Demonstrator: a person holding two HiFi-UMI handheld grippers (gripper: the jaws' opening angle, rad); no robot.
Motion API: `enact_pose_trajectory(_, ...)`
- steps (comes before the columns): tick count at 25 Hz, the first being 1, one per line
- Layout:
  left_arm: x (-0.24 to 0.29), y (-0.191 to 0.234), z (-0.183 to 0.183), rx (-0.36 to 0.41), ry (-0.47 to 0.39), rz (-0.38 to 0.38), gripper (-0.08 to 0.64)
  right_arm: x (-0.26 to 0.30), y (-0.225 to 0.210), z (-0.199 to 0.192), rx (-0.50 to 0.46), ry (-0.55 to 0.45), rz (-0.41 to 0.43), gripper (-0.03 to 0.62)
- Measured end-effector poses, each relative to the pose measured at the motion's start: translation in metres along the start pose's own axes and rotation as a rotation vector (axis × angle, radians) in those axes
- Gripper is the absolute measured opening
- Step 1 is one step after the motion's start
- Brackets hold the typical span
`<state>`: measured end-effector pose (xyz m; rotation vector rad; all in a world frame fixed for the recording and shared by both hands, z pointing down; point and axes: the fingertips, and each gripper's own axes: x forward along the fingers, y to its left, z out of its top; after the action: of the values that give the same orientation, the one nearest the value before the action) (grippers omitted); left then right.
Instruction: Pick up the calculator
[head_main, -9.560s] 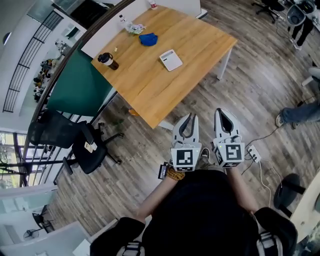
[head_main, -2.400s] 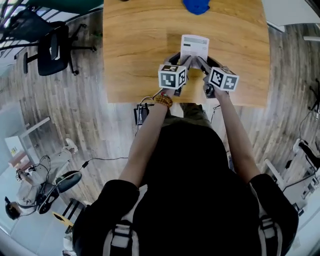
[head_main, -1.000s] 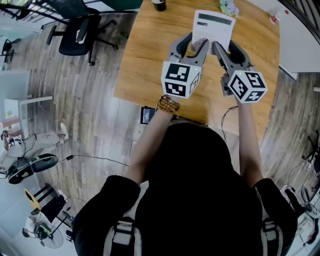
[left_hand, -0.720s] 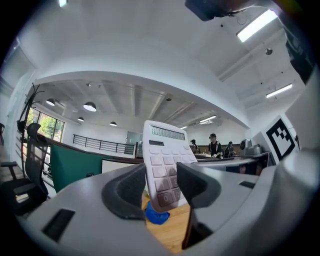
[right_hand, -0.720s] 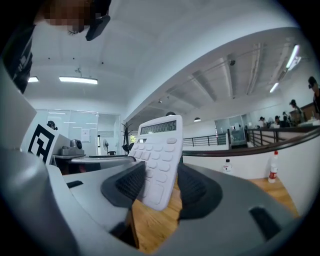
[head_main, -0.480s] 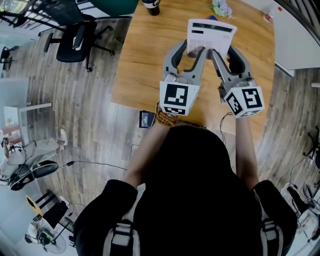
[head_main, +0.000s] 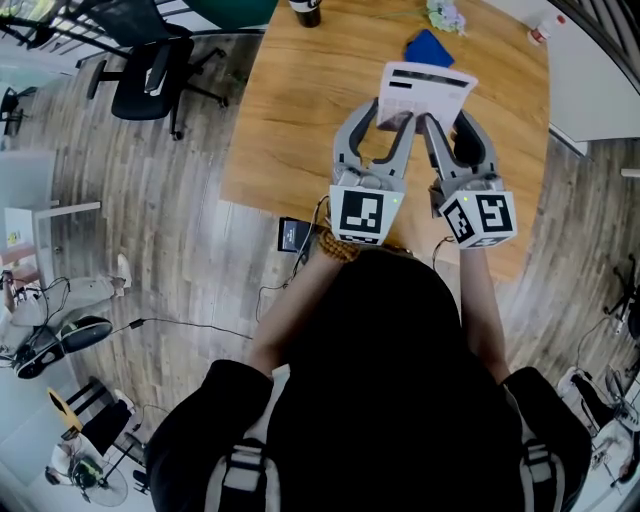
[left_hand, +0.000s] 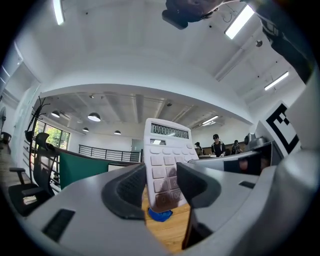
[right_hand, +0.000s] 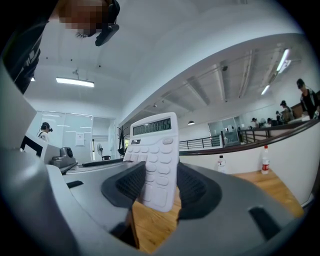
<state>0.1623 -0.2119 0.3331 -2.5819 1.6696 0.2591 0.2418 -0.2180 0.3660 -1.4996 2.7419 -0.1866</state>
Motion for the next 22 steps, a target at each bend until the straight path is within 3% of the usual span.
enact_pose_trajectory(11,-0.034,-0.005,-0.020,-0.058,-0.005,0.002,0.204,-0.024,0.021,-0.027,-0.037,0.023,0.008,0.203)
enact_pose_trajectory(15,-0.040,-0.010,-0.037,-0.040,0.042,-0.008,0.206,-0.029,0.021,-0.036,-0.051,0.034,-0.002,0.198)
enact_pose_trajectory(22,-0.047,-0.011,-0.047,-0.023,0.051,0.004,0.206,-0.037,0.026,-0.050,-0.077,0.058,0.002,0.198)
